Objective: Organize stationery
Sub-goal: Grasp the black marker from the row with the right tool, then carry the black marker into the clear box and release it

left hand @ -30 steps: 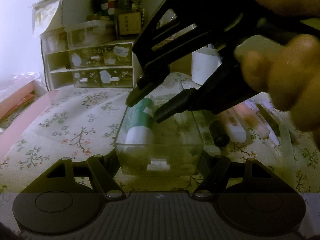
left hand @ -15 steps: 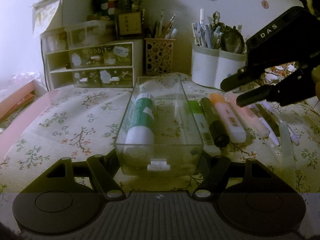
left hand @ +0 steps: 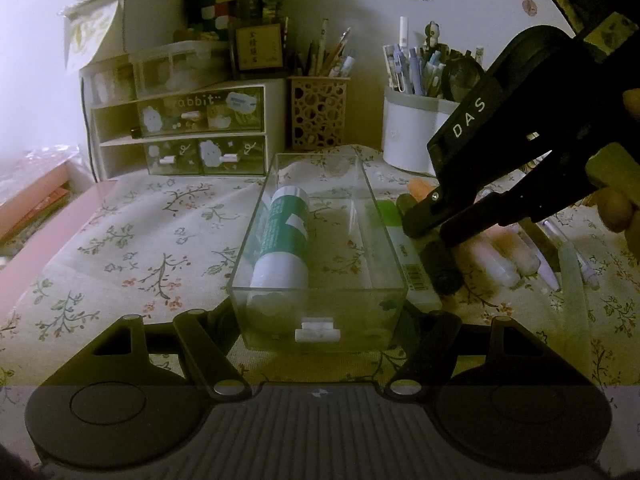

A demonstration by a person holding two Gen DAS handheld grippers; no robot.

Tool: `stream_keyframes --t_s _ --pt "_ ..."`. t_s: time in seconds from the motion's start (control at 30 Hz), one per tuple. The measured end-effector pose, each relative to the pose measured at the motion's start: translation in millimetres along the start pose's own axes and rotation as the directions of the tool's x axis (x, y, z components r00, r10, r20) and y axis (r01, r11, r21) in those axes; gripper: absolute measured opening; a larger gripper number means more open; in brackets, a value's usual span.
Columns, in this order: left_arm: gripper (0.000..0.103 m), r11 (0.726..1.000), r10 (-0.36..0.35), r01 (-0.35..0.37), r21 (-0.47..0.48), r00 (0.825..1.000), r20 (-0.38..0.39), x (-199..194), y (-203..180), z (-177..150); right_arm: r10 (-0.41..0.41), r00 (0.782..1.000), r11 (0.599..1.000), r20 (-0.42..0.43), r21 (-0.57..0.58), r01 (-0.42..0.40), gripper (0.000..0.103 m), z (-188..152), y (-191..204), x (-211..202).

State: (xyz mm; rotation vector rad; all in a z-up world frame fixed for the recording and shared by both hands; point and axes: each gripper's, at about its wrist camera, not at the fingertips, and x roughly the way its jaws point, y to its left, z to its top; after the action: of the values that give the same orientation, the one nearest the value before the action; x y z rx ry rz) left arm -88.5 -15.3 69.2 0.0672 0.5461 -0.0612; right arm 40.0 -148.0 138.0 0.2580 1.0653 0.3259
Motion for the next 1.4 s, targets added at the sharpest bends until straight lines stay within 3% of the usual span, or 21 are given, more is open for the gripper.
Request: stream_keyframes --t_s 0.23,0.37,0.6,0.8,1.0,1.13,1.4 --pt "0.073 1.0 0.001 -0.001 0.0 1.0 0.0 -0.1 -0.1 0.3 0.028 1.0 1.0 0.001 0.014 -0.028 0.023 -0.4 -10.7 -2.8" --pt "0.073 1.0 0.0 0.0 -0.001 1.0 0.0 -0.1 -0.2 0.5 0.069 0.998 0.996 -0.003 0.064 -0.069 0.015 -1.3 -17.6 -3.6" --pt "0.073 1.0 0.0 0.0 -0.002 1.0 0.0 0.7 -1.7 1.8 0.059 0.998 0.997 0.031 0.045 -0.061 0.015 -7.4 -13.6 -6.3" --pt "0.073 1.0 -0.001 0.001 -0.002 1.0 0.001 0.9 -2.0 2.3 0.107 0.992 0.984 0.073 0.134 -0.116 0.015 -14.0 -31.4 -15.8" --pt "0.073 1.0 0.0 0.0 -0.002 1.0 0.001 1.0 -2.7 2.7 0.197 0.974 0.951 0.111 0.219 -0.217 0.015 -12.7 -48.9 -29.4" --pt "0.073 1.0 0.0 0.0 -0.002 1.0 0.0 1.0 -2.8 2.8 0.195 0.974 0.942 0.112 0.257 -0.218 0.014 -14.8 -54.2 -29.4" --pt "0.073 1.0 0.0 0.0 -0.002 1.0 0.0 1.0 -3.0 3.1 0.256 0.949 0.884 0.182 0.353 -0.306 0.014 -20.6 -79.9 -46.3"
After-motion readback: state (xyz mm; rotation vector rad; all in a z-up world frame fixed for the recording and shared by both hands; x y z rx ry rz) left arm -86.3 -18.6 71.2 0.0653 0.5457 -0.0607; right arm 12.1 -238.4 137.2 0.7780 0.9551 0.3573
